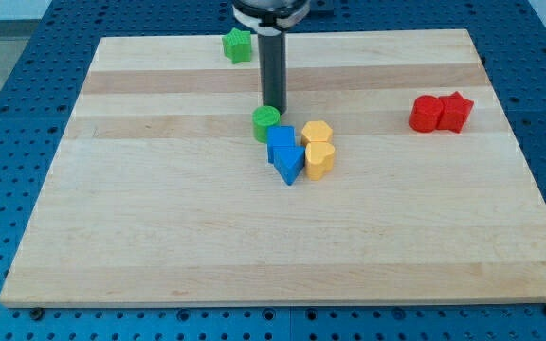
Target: Slide the green circle away from the blue cube
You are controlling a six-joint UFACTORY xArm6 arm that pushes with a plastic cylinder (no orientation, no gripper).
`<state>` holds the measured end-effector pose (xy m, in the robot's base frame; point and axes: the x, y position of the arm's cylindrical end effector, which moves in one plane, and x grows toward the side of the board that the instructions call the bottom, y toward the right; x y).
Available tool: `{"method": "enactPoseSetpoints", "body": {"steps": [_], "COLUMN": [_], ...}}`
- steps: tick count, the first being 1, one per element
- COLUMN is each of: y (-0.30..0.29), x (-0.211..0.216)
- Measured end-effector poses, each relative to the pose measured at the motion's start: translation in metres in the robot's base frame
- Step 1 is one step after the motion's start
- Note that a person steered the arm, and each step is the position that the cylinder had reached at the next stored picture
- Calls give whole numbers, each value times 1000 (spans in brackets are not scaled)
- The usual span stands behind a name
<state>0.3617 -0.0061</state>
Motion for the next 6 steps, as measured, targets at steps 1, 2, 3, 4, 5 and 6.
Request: {"method": "enactPoseSetpoints", "body": {"steps": [1,2,3,4,5,6], "y": [17,3,-34,-74,-98,-136], "x": [6,9,15,29,56,68]}}
